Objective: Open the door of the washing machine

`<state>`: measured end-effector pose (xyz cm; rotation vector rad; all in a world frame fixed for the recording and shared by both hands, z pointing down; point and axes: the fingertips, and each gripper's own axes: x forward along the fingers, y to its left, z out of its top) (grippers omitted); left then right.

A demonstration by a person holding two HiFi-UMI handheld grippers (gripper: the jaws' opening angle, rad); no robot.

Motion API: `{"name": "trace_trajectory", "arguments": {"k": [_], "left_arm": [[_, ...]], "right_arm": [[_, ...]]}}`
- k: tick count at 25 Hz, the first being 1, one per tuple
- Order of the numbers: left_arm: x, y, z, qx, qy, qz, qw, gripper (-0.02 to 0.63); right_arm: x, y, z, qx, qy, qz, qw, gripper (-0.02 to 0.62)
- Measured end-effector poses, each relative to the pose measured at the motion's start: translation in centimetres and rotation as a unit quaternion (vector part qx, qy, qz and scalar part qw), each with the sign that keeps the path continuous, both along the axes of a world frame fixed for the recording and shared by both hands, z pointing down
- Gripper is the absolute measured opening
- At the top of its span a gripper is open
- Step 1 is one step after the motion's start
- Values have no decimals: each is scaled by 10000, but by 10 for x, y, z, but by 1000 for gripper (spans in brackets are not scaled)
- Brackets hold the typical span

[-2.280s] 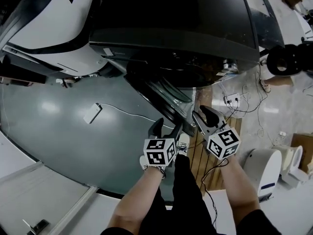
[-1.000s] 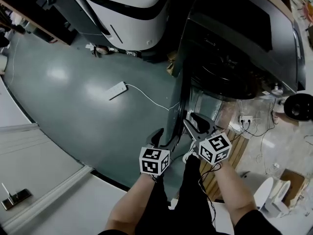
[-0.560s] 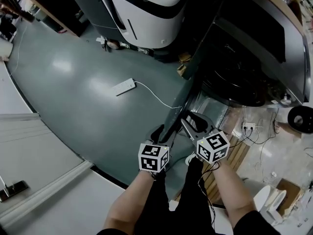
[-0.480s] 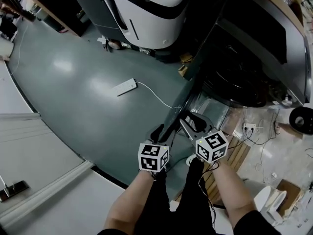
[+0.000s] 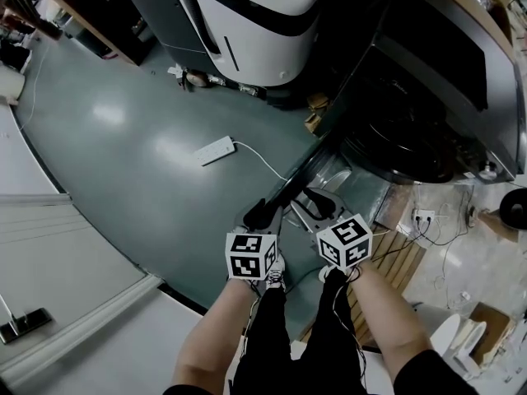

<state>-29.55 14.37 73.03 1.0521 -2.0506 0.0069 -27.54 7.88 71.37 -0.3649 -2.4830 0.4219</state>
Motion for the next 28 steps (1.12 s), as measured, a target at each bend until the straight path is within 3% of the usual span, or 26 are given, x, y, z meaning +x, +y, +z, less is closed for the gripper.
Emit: {"name": "trace_trajectory", "arguments": {"k": [8, 12, 13, 14, 15, 16, 19, 28], "left_arm": [[-22, 13, -5, -207, -178, -93, 9996, 170], [-19, 15, -36, -42, -325, -151, 9994, 170], [-16, 15, -49, 72, -349, -145, 9993, 160], [-12, 17, -63, 193, -367, -130, 9991, 114], [-7, 18, -77, 312, -374, -93, 9988, 69], [0, 20, -92, 429, -367, -22, 9984, 34], [21, 21, -137, 723, -406, 349, 9959, 18], [61, -8, -258, 1231, -1360, 1401, 9730, 17]], "right_arm": [[0, 4, -12, -91, -89, 97, 9999, 163], [2, -6, -39, -52, -229, 307, 9993, 159], [3, -9, -49, -24, -282, 399, 9988, 114], [6, -13, -60, -3, -341, 493, 9982, 30], [9, -15, -73, -1, -413, 577, 9975, 22], [13, -18, -87, -1, -498, 655, 9966, 18], [28, -29, -133, 97, -756, 897, 9930, 18], [105, -73, -258, 648, -1304, 1763, 9735, 17]]}}
